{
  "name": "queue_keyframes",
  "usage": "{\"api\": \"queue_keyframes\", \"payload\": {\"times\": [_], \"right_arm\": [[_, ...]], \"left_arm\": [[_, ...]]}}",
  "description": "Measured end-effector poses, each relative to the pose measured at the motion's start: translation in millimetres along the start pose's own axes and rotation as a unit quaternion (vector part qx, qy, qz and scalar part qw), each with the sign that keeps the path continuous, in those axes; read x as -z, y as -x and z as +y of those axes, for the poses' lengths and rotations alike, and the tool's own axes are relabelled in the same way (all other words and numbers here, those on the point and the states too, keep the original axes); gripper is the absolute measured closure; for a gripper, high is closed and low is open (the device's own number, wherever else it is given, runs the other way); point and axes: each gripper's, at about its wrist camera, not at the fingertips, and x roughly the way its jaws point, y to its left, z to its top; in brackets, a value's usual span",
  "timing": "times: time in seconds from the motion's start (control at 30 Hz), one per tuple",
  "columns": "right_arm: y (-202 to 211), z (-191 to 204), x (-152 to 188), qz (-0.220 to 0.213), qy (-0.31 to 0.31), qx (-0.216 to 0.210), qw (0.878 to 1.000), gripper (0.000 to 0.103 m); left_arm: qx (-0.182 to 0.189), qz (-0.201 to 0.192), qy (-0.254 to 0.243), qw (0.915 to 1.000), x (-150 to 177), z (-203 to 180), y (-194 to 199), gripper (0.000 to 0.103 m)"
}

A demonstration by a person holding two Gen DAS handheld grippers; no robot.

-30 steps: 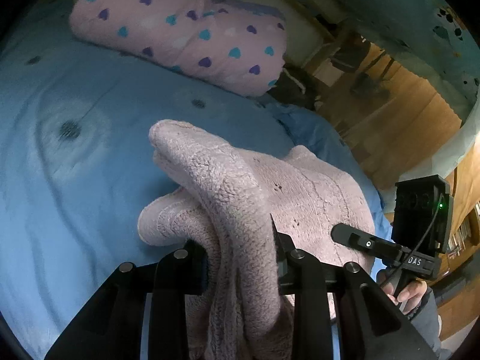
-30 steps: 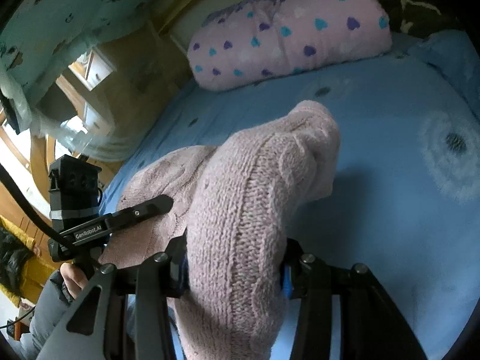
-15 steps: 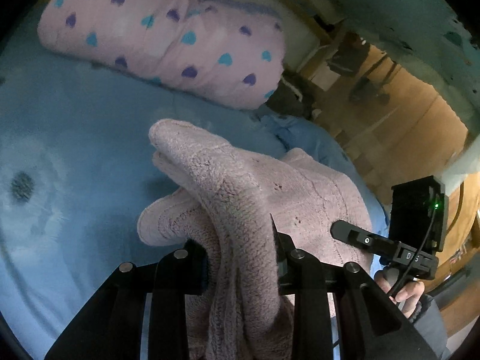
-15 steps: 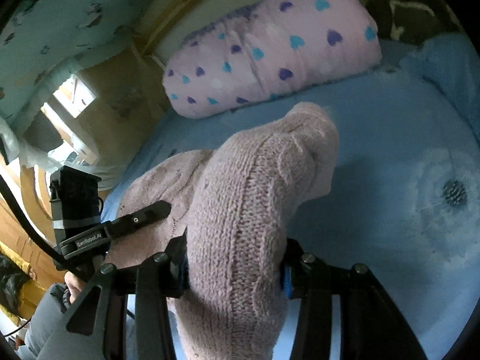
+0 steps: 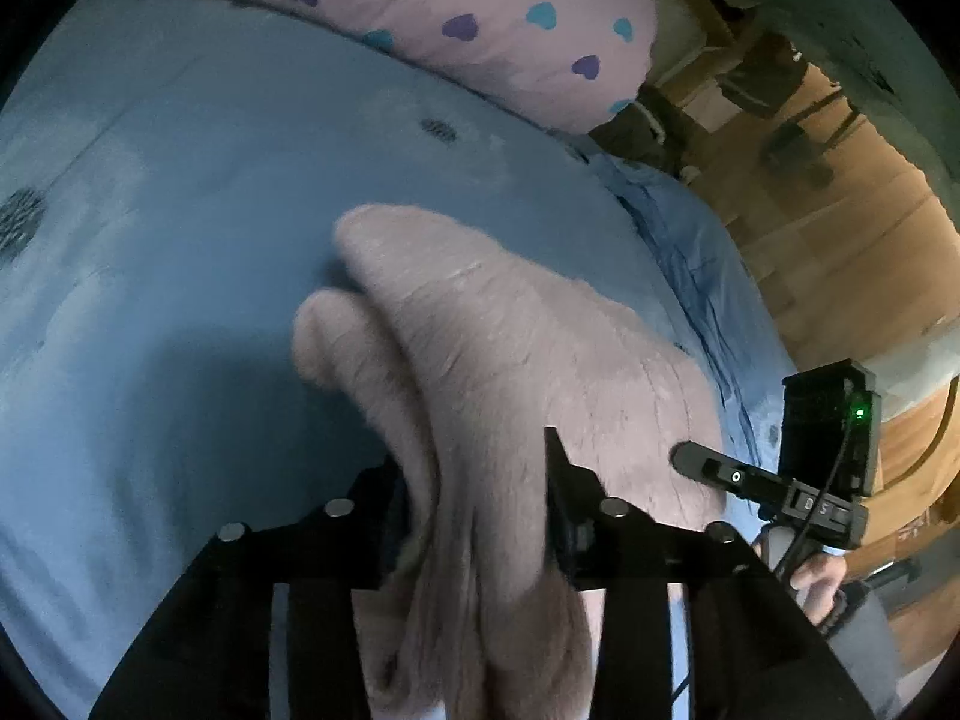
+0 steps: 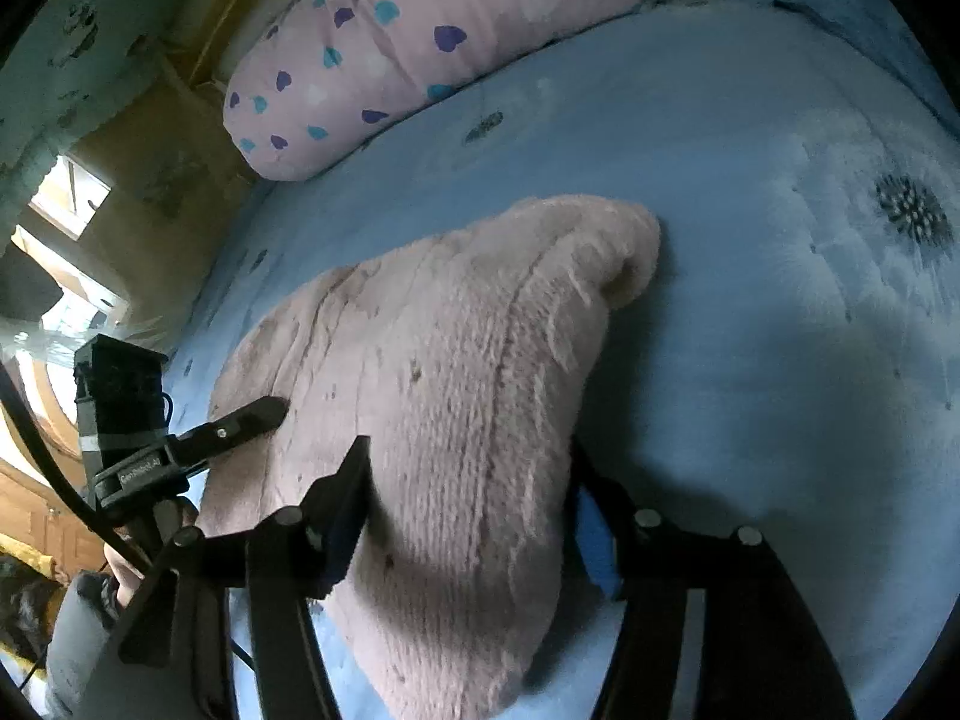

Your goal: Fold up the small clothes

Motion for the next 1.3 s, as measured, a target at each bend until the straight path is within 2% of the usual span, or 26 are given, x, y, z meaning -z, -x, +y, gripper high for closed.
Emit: {"api": "queue_keyframes", "payload": {"times": [0.1,0.2,0.33,0.4,0.5,0.63,0.7,0.73,0.77,0.8,0.87,0.97,1.1,1.3], "right_arm": [[7,-5,8,0.006,-0.011,-0.017,1.0,0.033],[14,-5,20,0.007,-0.007,-0.029,1.0,0.032],[17,-4,42,0.022,0.012,-0.033,0.999,0.03],[13,-1,54,0.035,0.034,-0.031,0.998,0.03],[14,7,67,0.018,0.084,-0.016,0.996,0.03],[14,8,67,-0.004,0.082,-0.019,0.996,0.03],[13,6,64,-0.014,0.067,-0.026,0.997,0.039],[10,5,62,-0.012,0.061,-0.025,0.998,0.057],[7,5,61,0.0,0.058,-0.021,0.998,0.068],[5,6,61,0.005,0.06,-0.016,0.998,0.069],[7,13,58,0.007,0.071,-0.009,0.997,0.074],[17,20,55,0.002,0.077,-0.005,0.997,0.077],[22,24,51,0.011,0.054,0.009,0.998,0.078],[37,29,62,0.018,0.043,-0.008,0.999,0.078]], "left_arm": [[-0.008,0.017,0.004,0.9998,10,6,12,0.051],[0.0,0.024,0.005,0.9997,25,11,24,0.048],[0.026,0.03,0.011,0.9992,40,16,26,0.045],[0.065,0.033,0.017,0.9972,45,23,23,0.045],[0.07,0.026,0.025,0.9968,45,32,19,0.045],[0.076,0.015,0.03,0.9966,43,30,15,0.042],[0.073,0.017,0.019,0.997,44,27,12,0.042],[0.072,0.025,0.01,0.997,45,25,11,0.042],[0.068,0.029,0.008,0.9972,45,24,10,0.051],[0.064,0.031,0.011,0.9974,43,23,10,0.066],[0.058,0.032,0.022,0.9976,44,23,12,0.069],[0.045,0.034,0.005,0.9984,45,15,14,0.072],[0.039,0.037,0.0,0.9985,49,4,20,0.075],[0.037,0.048,-0.015,0.998,60,-9,32,0.076]]}}
